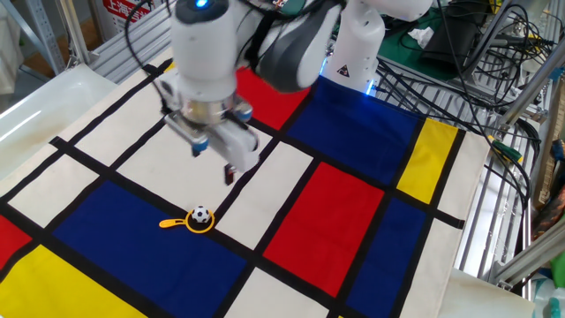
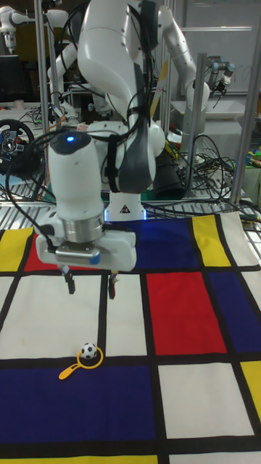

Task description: Attach the bubble ring to the ball

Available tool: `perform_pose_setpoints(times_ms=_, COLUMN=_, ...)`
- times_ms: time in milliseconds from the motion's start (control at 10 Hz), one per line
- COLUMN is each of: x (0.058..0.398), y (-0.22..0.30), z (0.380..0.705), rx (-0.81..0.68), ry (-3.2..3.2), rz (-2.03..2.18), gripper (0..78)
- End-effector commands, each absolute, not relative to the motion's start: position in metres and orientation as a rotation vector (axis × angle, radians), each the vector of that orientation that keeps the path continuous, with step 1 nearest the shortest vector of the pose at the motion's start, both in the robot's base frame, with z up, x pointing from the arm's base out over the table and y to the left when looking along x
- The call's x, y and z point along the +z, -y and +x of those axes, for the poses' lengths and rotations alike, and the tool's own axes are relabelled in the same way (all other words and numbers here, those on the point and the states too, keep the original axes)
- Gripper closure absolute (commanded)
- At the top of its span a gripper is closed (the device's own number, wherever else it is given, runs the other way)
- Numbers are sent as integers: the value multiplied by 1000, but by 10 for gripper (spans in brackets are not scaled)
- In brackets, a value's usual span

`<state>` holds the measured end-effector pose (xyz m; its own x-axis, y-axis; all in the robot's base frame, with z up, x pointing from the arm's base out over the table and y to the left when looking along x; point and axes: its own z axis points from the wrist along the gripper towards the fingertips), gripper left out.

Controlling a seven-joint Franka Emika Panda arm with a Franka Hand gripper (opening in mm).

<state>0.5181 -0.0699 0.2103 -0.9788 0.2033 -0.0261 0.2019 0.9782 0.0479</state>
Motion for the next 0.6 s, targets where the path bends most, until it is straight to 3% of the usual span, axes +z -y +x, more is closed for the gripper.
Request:
perform_pose_setpoints(times_ms=100, x=224, y=60, z=508, rx=119, ry=-3104, rz=304, gripper=1)
perform_pose_setpoints(times_ms=600, x=231, y=53, z=501, rx=118, ry=-3105, rz=297, gripper=1)
